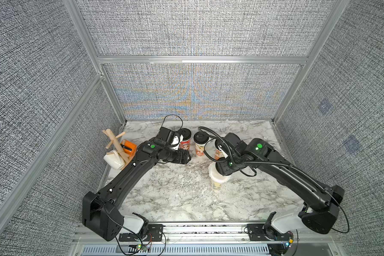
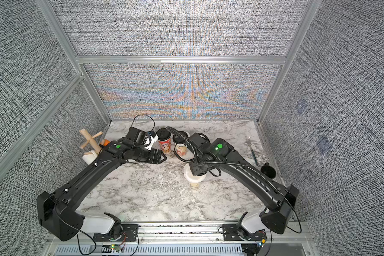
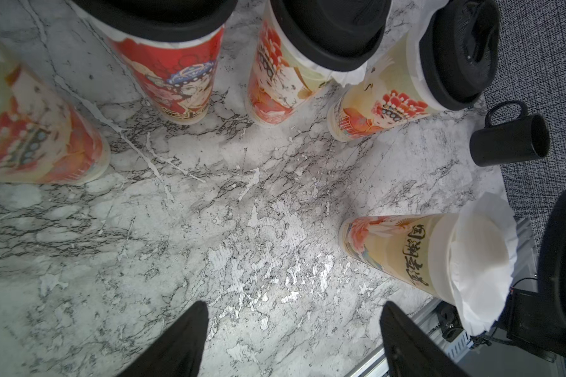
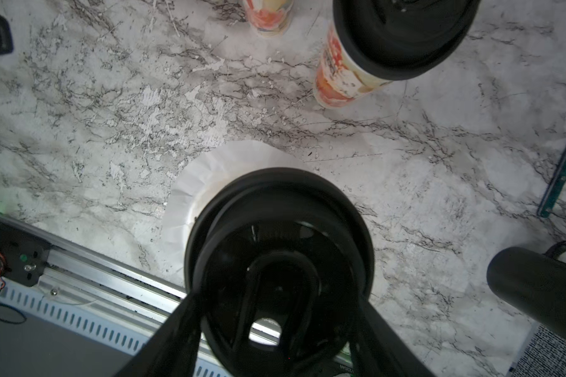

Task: Put the leak-proof paper on the milk tea cups
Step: Place the cup lid on the cup.

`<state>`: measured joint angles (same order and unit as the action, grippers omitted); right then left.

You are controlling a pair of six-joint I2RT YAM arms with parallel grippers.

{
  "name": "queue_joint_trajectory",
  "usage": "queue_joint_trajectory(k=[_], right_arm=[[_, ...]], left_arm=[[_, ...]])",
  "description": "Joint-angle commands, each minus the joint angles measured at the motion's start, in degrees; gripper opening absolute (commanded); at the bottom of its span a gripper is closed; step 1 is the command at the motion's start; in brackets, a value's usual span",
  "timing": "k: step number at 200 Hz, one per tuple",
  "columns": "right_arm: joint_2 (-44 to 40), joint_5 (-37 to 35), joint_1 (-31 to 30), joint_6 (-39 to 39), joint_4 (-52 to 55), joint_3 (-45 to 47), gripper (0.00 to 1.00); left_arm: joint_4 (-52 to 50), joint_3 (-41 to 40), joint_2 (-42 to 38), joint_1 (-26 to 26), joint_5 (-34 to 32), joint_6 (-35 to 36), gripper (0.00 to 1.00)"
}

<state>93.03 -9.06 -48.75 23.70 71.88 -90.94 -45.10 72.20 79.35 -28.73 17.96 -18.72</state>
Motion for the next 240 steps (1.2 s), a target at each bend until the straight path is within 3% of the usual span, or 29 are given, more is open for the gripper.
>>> queue_joint_trajectory(k=[1,182,240], right_arm=[[1.2,1.7,-1.1,0.4,-2.5,0.6,0.63],[3.7,0.5,-2.8,2.8,-2.7,3.0,0.65],[3.8,-0.1,-2.8,3.0,-2.5,2.7,0.73]], left_arm=[[-0.3,0.3,-0.1,0.1,-0.2,0.2,0.84],[-0.4,-0.3,-0.1,0.3,-0.4,1.1,0.84],[-0.4,-0.4,0.0,0.3,-0.3,1.2,0.84]])
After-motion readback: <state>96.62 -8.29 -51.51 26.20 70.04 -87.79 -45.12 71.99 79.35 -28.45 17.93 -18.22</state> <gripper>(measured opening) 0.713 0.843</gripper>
